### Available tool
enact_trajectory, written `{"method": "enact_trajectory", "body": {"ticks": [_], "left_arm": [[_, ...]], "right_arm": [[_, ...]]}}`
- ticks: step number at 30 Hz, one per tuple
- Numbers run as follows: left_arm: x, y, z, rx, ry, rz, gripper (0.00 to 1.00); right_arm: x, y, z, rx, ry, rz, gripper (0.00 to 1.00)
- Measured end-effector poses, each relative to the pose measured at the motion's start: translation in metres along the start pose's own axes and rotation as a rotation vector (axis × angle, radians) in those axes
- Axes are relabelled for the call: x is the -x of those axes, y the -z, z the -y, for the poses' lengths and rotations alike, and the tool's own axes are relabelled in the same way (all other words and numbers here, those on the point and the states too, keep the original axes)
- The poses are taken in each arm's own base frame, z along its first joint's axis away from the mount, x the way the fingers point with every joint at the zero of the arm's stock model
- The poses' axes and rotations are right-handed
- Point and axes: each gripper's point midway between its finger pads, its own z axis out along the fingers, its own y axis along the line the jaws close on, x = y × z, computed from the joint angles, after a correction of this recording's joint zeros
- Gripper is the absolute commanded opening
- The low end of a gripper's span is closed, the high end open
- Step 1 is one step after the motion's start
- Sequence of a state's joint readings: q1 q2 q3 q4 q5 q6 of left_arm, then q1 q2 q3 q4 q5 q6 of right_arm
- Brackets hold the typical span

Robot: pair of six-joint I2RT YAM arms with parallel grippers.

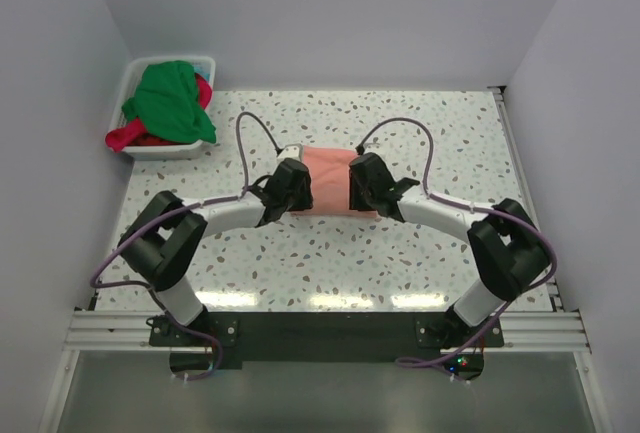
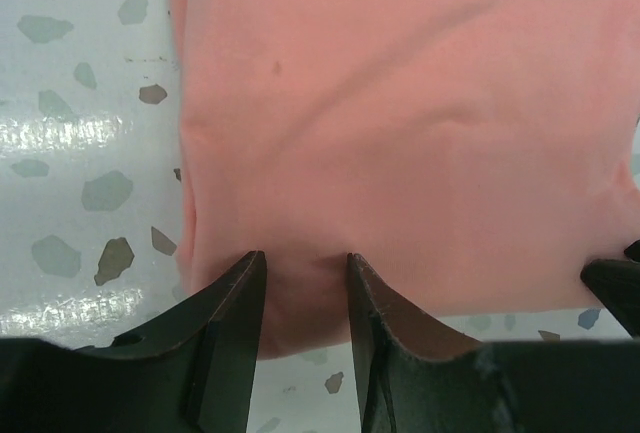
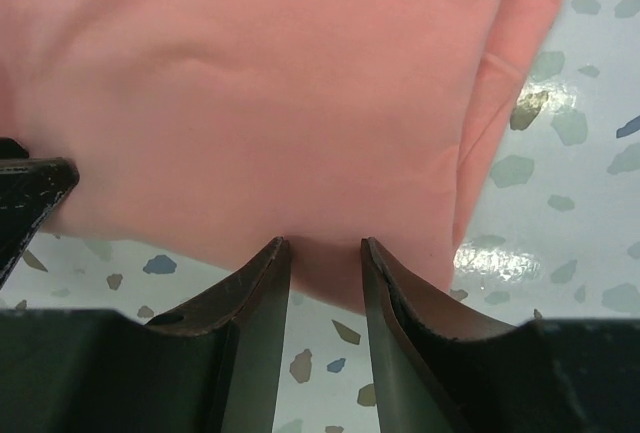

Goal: Fold and stack the t-shirts
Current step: Fold the tshirt

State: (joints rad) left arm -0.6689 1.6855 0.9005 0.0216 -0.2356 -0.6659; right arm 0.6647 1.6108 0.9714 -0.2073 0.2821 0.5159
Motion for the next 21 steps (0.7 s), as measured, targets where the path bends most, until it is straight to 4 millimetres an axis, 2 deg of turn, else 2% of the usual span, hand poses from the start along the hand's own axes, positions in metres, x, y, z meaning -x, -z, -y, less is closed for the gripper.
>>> {"method": "enact_trajectory", "body": {"ticks": [5,12,15,21], "left_arm": [[-0.01,-0.001,-0.004,-0.006,0.006,-0.011,0.42],[-0.024,0.011,-0.014,-0.017,0.012,-0.018,0.42],[-0.03,0.01,-0.017,-0.018,0.014,-0.023,0.42],[-0.029,0.004,-0.015,-0.027,0.024,-0.004,0.42]], "right_arm": [[-0.02,-0.005,0.006,-0.001,-0.002,-0.031,0.38],[-0.058,-0.004,0.024,-0.023,-0.008,-0.08,0.38],[-0.058,-0.006,0.023,-0.018,-0.019,-0.069,0.38],[-0.054,-0.011,0.018,-0.008,-0.049,-0.044,0.36]]}}
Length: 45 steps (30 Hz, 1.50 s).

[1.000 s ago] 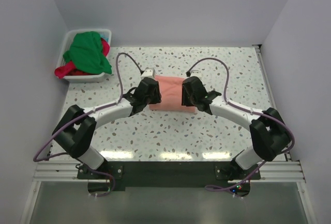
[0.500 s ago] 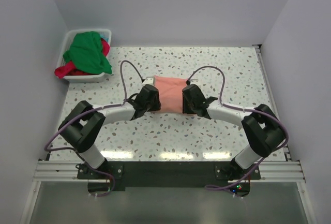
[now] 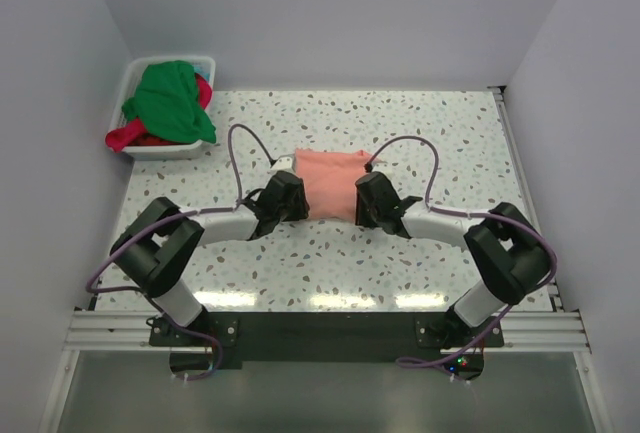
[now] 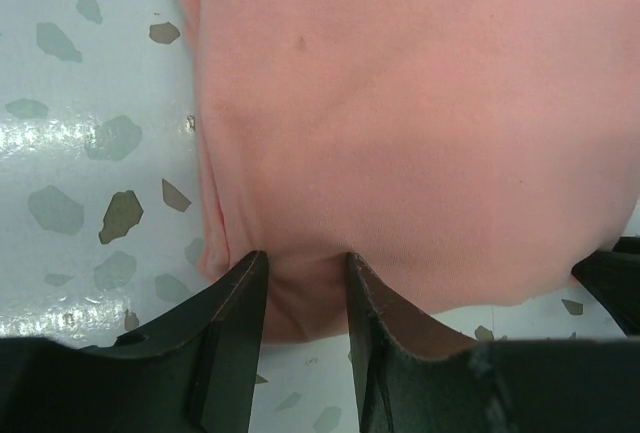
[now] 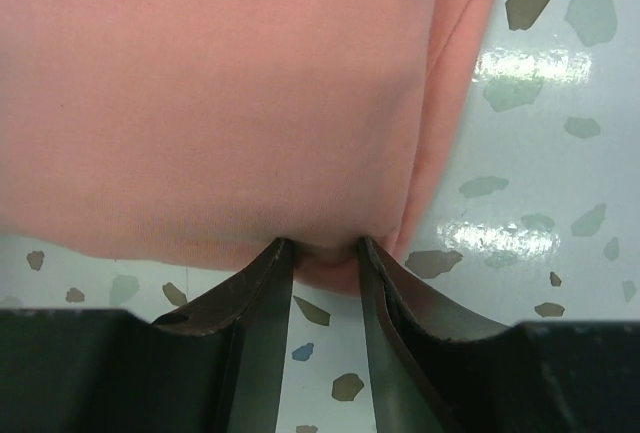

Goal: Fold and stack the t-shirts
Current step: Fold the tshirt, then neatly place the folded tshirt to the corner

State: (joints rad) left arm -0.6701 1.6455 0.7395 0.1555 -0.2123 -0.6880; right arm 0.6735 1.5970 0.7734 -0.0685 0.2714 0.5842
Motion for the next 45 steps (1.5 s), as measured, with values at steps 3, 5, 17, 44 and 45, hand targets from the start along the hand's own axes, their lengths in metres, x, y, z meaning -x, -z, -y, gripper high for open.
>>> {"method": "enact_trajectory", "body": {"ticks": [3,5,17,44,45], "left_arm": [[0.001,-0.001,0.0,0.0,0.0,0.007,0.42],[0.002,-0.001,0.0,0.002,-0.002,0.009,0.42],[0.037,0.029,-0.013,0.122,-0.078,0.063,0.45],[0.096,0.127,-0.029,0.094,0.097,0.285,0.67],[0.094,0.127,-0.03,0.097,0.096,0.278,0.68]], "right_arm": [[0.001,0.001,0.0,-0.004,-0.012,0.005,0.37],[0.001,0.005,0.002,-0.011,-0.015,0.001,0.38],[0.035,0.071,0.029,-0.102,-0.017,0.09,0.48],[0.072,-0.013,0.046,0.116,-0.261,0.036,0.84],[0.072,-0.016,0.047,0.128,-0.268,0.033,0.84]]}}
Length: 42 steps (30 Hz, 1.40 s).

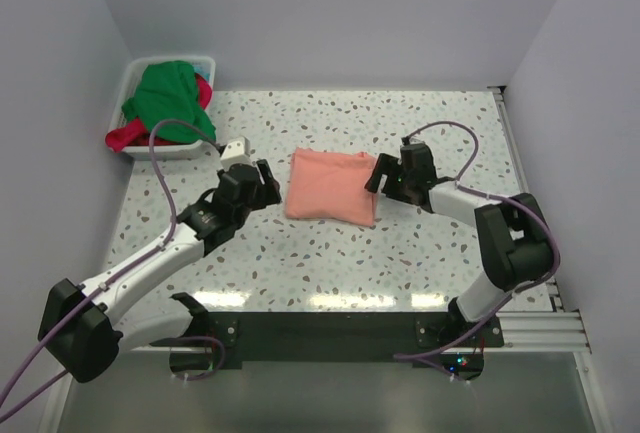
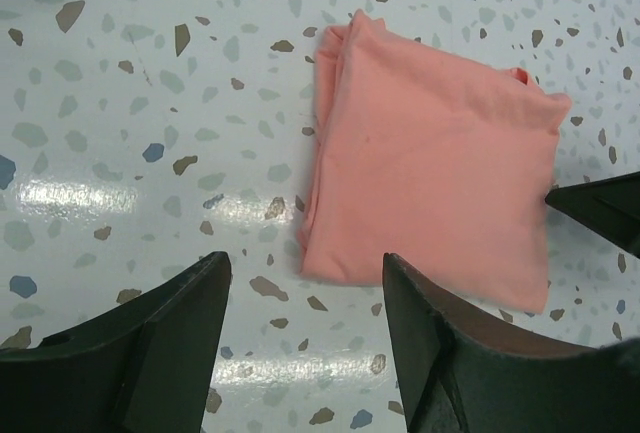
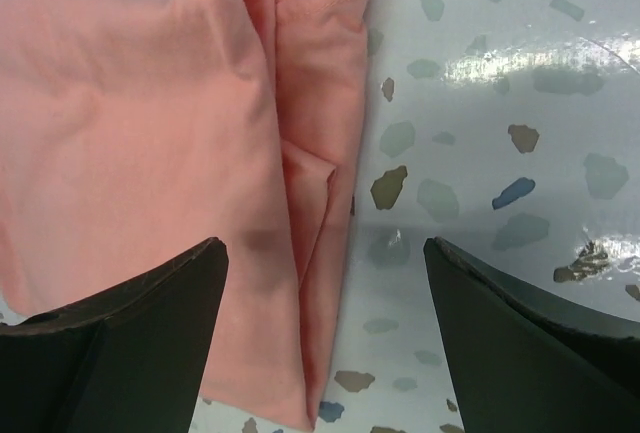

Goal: Fold and stack the t-shirts
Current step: Neatly place the folded tshirt to the corner

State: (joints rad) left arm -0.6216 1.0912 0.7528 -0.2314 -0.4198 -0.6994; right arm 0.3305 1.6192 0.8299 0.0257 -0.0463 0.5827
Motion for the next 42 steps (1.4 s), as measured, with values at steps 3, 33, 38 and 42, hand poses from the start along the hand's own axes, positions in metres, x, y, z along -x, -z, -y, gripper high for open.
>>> {"method": "enact_trajectory", "body": {"ticks": [3,33,38,42], "left_arm": [[-0.003,-0.001,-0.004,0.008,-0.002,-0.01,0.68],[0.002,0.0,-0.014,0.015,0.021,-0.011,0.68],[0.002,0.001,-0.013,0.012,0.021,-0.013,0.68],[0.001,0.0,-0.013,0.012,0.02,-0.015,0.68]], "right_arm": [[-0.001,-0.013,0.003,0.029,-0.018,-0.012,0.84],[-0.005,-0.048,-0.025,0.217,-0.036,-0.107,0.0],[0.012,-0.049,-0.012,0.066,0.005,-0.089,0.0],[0.042,-0.045,0.007,-0.094,0.056,-0.038,0.0]]}}
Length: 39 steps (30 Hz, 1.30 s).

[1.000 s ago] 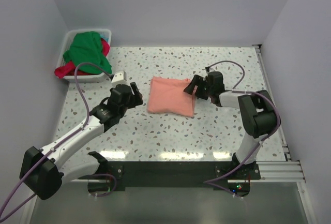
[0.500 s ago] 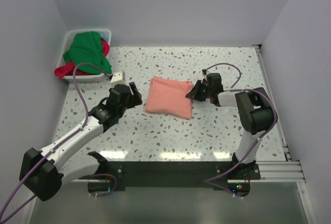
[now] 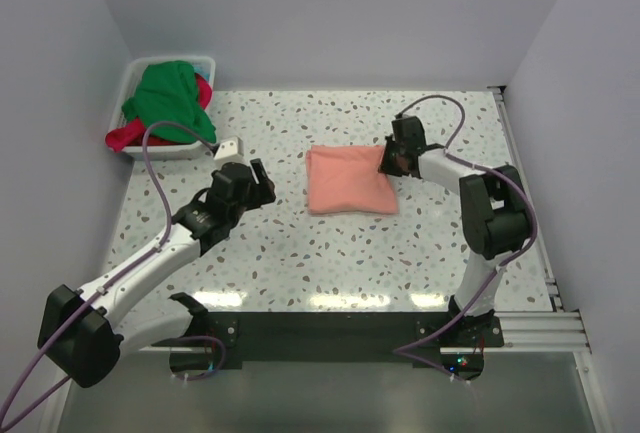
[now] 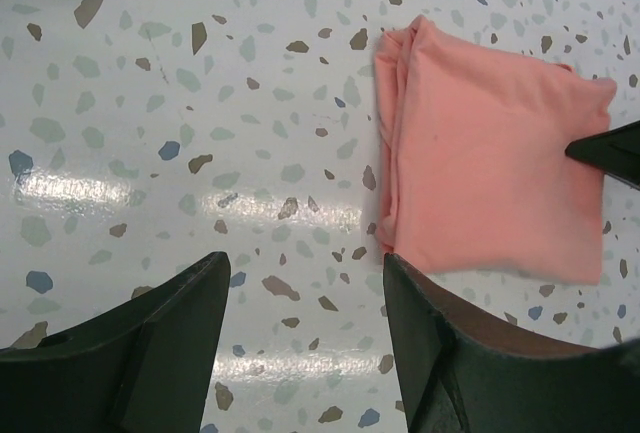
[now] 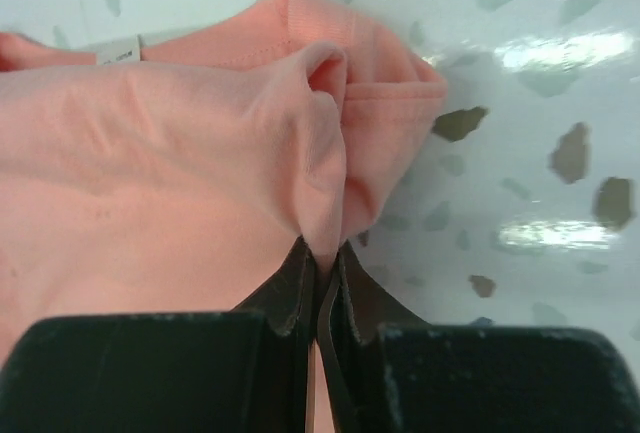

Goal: Fold and stack the t-shirts
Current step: Neatly place the folded tshirt to the corner

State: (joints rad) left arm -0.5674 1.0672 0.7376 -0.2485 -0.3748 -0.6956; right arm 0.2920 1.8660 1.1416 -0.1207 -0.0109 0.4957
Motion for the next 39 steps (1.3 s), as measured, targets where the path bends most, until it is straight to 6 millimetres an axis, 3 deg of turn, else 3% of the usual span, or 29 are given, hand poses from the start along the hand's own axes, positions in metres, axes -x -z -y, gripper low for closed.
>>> {"method": "enact_trajectory", "body": {"ticks": [7,13,22,30,39], "left_arm": [[-0.009,-0.016,0.0,0.032,-0.027,-0.039,0.68],[-0.006,-0.034,0.011,0.032,-0.031,-0.046,0.68],[-0.018,-0.055,0.015,0.038,-0.057,-0.079,0.67],[-0.017,-0.058,0.022,0.01,-0.049,-0.073,0.67],[-0.017,-0.058,0.023,0.0,-0.056,-0.075,0.67]], "right_arm": [[0.068,-0.001,0.016,-0.191,0.09,0.121,0.0],[0.121,-0.019,0.036,-0.307,0.125,0.17,0.0],[0.197,-0.031,0.114,-0.485,0.101,0.251,0.0],[0.228,-0.036,0.176,-0.64,0.096,0.319,0.0],[0.255,-0.049,0.204,-0.765,0.173,0.393,0.0]]}}
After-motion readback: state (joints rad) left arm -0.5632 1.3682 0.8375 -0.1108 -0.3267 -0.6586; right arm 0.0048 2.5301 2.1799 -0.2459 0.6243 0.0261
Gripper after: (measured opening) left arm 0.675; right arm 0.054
